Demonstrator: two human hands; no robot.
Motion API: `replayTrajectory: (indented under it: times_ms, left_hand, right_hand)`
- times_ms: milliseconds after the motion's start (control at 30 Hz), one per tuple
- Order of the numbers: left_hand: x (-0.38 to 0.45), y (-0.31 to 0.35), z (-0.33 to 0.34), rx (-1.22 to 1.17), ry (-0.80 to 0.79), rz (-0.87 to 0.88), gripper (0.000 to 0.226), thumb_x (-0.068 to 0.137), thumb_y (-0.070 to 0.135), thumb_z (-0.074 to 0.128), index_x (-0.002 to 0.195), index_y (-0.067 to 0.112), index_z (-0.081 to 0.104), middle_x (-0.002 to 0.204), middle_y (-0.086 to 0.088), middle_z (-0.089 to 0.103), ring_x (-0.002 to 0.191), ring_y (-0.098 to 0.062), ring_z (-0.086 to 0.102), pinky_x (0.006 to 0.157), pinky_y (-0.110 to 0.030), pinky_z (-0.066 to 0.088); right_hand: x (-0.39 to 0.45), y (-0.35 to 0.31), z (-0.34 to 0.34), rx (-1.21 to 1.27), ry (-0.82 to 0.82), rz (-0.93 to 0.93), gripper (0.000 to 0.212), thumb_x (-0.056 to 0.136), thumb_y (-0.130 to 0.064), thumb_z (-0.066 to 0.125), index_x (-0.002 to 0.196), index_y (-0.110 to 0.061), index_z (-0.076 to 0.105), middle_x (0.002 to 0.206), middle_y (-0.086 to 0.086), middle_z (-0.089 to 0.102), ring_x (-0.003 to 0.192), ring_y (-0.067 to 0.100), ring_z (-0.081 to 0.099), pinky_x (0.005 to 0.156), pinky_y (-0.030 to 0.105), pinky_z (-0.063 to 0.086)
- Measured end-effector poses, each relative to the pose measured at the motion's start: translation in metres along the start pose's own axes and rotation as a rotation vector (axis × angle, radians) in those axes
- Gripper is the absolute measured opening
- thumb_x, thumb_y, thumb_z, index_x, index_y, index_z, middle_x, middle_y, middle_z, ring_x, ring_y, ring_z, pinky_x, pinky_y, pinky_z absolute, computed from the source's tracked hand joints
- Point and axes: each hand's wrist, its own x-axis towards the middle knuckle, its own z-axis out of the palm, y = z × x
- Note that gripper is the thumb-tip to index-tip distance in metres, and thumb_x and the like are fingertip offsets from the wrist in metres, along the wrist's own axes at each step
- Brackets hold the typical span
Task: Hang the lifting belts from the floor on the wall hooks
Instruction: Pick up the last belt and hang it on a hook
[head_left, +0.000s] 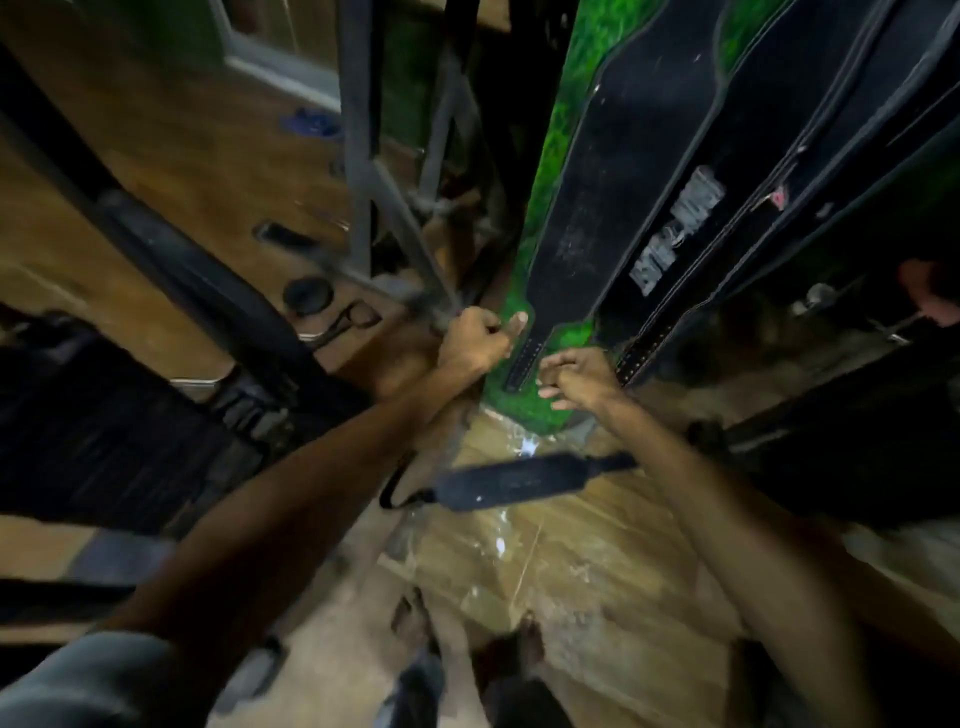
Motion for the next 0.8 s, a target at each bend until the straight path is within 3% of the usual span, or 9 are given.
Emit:
replayTrajectory:
  times_ms: [133, 233, 333, 367, 500, 567, 700, 800]
  left_hand:
    - [-0.017, -0.095, 0.044, 0.102, 0.023, -0.049, 0.057, 0.087, 0.070, 0.053, 0.074, 0.015, 0.060, 0.070, -0.007, 0.069, 0.078, -0.031, 0.070, 0.067, -0.039, 0.055]
    - [-0.032, -0.188, 0.083, 0.215, 0.021, -0.048, 0.050, 0.089, 0.067, 0.051, 0.092, 0.018, 0.064, 0.082, -0.008, 0.073, 0.081, -0.032, 0.071, 0.064, -0.043, 0.057]
    - [-0.037, -0.279, 0.125, 0.329, -0.034, -0.051, 0.044, 0.093, 0.050, 0.057, 0.106, 0.009, 0.065, 0.089, -0.015, 0.071, 0.083, -0.035, 0.069, 0.066, -0.039, 0.054]
    - [-0.035, -0.307, 0.137, 0.358, -0.038, -0.048, 0.040, 0.095, 0.044, 0.059, 0.111, 0.008, 0.063, 0.094, -0.016, 0.071, 0.087, -0.036, 0.068, 0.069, -0.037, 0.051]
    - [-0.023, -0.409, 0.183, 0.537, -0.087, -0.017, 0.034, 0.096, 0.036, 0.059, 0.118, 0.010, 0.059, 0.109, -0.016, 0.064, 0.099, -0.035, 0.061, 0.075, -0.040, 0.050]
    - [-0.014, -0.456, 0.202, 0.666, -0.148, -0.003, 0.040, 0.097, 0.037, 0.057, 0.124, 0.008, 0.058, 0.116, -0.017, 0.061, 0.106, -0.034, 0.058, 0.081, -0.042, 0.050]
    - [0.011, -0.553, 0.246, 0.895, -0.297, -0.020, 0.057, 0.092, 0.034, 0.056, 0.141, 0.009, 0.043, 0.134, -0.017, 0.050, 0.124, -0.032, 0.047, 0.107, -0.043, 0.043]
    - [0.032, -0.612, 0.275, 1.049, -0.366, -0.058, 0.071, 0.089, 0.032, 0.060, 0.150, 0.007, 0.035, 0.151, -0.024, 0.037, 0.143, -0.038, 0.033, 0.123, -0.048, 0.026]
  right_hand:
    - [0.047, 0.083, 0.057, -0.068, -0.090, 0.070, 0.016, 0.089, 0.001, 0.066, 0.083, -0.014, 0.067, 0.100, 0.025, 0.075, 0.065, 0.029, 0.070, 0.054, 0.031, 0.059]
    - [0.096, 0.163, 0.104, -0.264, -0.146, 0.013, 0.018, 0.082, -0.007, 0.069, 0.072, -0.022, 0.071, 0.084, 0.012, 0.075, 0.081, 0.034, 0.074, 0.072, 0.050, 0.063]
    - [0.167, 0.262, 0.162, -0.358, -0.177, -0.081, 0.014, 0.070, -0.030, 0.060, 0.067, -0.041, 0.069, 0.069, -0.005, 0.069, 0.080, 0.036, 0.074, 0.071, 0.051, 0.061]
    - [0.179, 0.277, 0.176, -0.415, -0.169, -0.128, 0.016, 0.070, -0.034, 0.056, 0.071, -0.045, 0.068, 0.072, -0.005, 0.071, 0.080, 0.034, 0.074, 0.070, 0.049, 0.061]
    - [0.195, 0.307, 0.220, -0.781, -0.184, -0.307, 0.009, 0.086, -0.025, 0.057, 0.090, -0.023, 0.064, 0.091, 0.004, 0.073, 0.085, 0.031, 0.069, 0.066, 0.038, 0.055]
    - [0.212, 0.336, 0.244, -0.884, -0.184, -0.385, 0.009, 0.090, -0.024, 0.057, 0.096, -0.021, 0.063, 0.097, 0.005, 0.071, 0.090, 0.030, 0.068, 0.068, 0.036, 0.049]
    - [0.262, 0.397, 0.300, -1.074, -0.322, -0.486, 0.040, 0.091, -0.028, 0.058, 0.131, -0.020, 0.055, 0.131, 0.005, 0.058, 0.122, 0.027, 0.054, 0.096, 0.041, 0.045]
    - [0.297, 0.438, 0.335, -1.217, -0.376, -0.556, 0.061, 0.092, -0.030, 0.058, 0.149, -0.019, 0.039, 0.153, 0.009, 0.039, 0.144, 0.029, 0.034, 0.112, 0.044, 0.033]
